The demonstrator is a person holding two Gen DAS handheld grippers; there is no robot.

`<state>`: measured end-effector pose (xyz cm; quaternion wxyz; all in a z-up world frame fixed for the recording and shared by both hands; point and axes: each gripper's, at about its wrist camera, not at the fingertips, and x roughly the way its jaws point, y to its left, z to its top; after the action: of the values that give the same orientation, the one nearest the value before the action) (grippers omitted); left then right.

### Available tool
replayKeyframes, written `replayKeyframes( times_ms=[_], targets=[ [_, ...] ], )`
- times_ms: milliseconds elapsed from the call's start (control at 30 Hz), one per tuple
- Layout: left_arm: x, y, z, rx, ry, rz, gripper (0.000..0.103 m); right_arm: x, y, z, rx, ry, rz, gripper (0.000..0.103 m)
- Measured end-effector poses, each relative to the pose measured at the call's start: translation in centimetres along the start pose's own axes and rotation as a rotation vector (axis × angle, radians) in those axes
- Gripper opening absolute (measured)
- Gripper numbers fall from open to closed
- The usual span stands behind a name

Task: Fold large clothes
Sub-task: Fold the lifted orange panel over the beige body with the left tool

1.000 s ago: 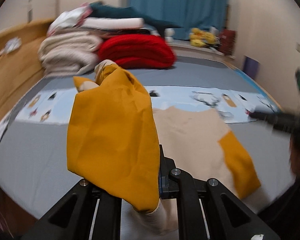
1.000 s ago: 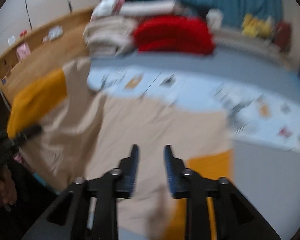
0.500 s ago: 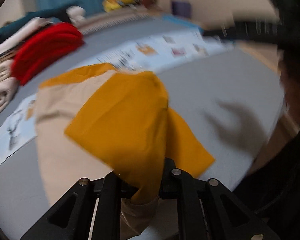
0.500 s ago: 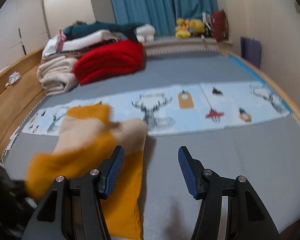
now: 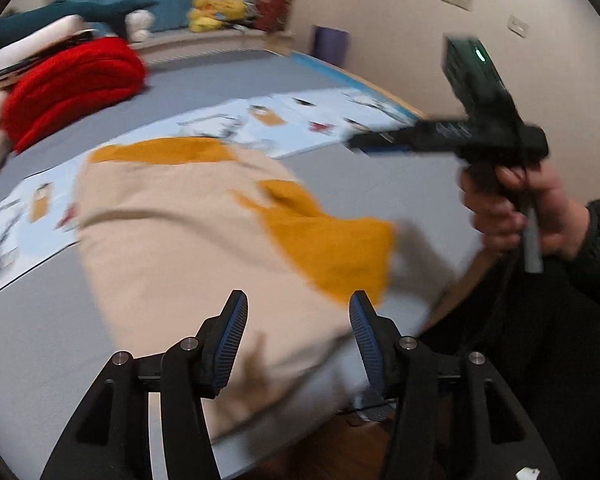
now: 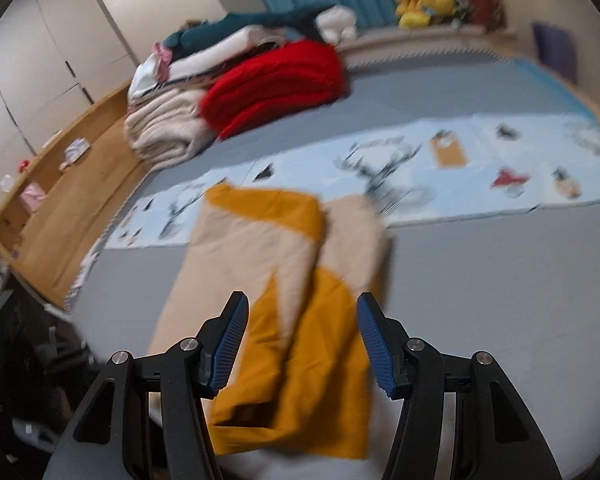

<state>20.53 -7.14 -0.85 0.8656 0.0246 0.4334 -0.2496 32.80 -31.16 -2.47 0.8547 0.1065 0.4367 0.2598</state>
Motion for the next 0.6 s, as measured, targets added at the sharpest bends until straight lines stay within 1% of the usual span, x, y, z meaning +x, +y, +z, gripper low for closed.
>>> replayKeyframes(
  times_ms=[67,100,167,200,233,300,333,400,433,467,500,567,600],
  targets=[
    [-0.2,3.1,-1.1,-0.07,-0.012,0.088,0.049,1.6,0.6,-0.4,0.005,0.064,0.027,0.057],
    [-0.1,4.3,-1.8,-0.115,-0.02,0.113,0.049,2.5,0.9,-0.7,0.004,0.098,0.035,0.057],
    [0.9,6.3,-2.5,-0.233,0.016,0.165,0.049,3.9,1.3,-1.2,0.005,0.154,0.049,0.057],
    [1.0,6.9,-2.7,-0.26,0.018,0.176,0.048,4.9,1.6,-1.6,0.006,0.194,0.052,0.057],
    [1.0,7.4,-2.7,-0.293,0.0,0.19,0.048,5.5,1.8,-1.9,0.003,0.214,0.046,0.057],
    [1.4,7.7,-2.9,-0.301,0.014,0.221,0.048,6.9,2.3,-2.5,-0.008,0.269,0.029,0.057],
    [1.9,8.0,-2.9,-0.308,0.038,0.242,0.048,7.4,2.4,-2.8,-0.008,0.285,0.021,0.057],
    [2.0,8.5,-3.6,-0.334,0.069,0.237,0.048,8.5,2.5,-3.3,-0.007,0.33,-0.013,0.057],
    [1.9,8.7,-3.8,-0.344,0.075,0.234,0.048,9.0,2.5,-3.5,-0.006,0.346,-0.033,0.055],
    [2.1,9.0,-3.7,-0.356,0.079,0.231,0.048,9.3,2.5,-3.7,-0.005,0.357,-0.047,0.048],
    [2.3,9.1,-3.6,-0.365,0.079,0.228,0.048,9.6,2.4,-4.0,-0.002,0.368,-0.054,0.044],
    [2.2,9.5,-3.8,-0.372,0.081,0.226,0.048,9.9,2.2,-4.4,0.012,0.392,-0.047,0.025],
    [2.2,9.5,-3.8,-0.372,0.083,0.223,0.048,10.0,2.2,-4.5,0.011,0.401,-0.045,0.021]
  ],
)
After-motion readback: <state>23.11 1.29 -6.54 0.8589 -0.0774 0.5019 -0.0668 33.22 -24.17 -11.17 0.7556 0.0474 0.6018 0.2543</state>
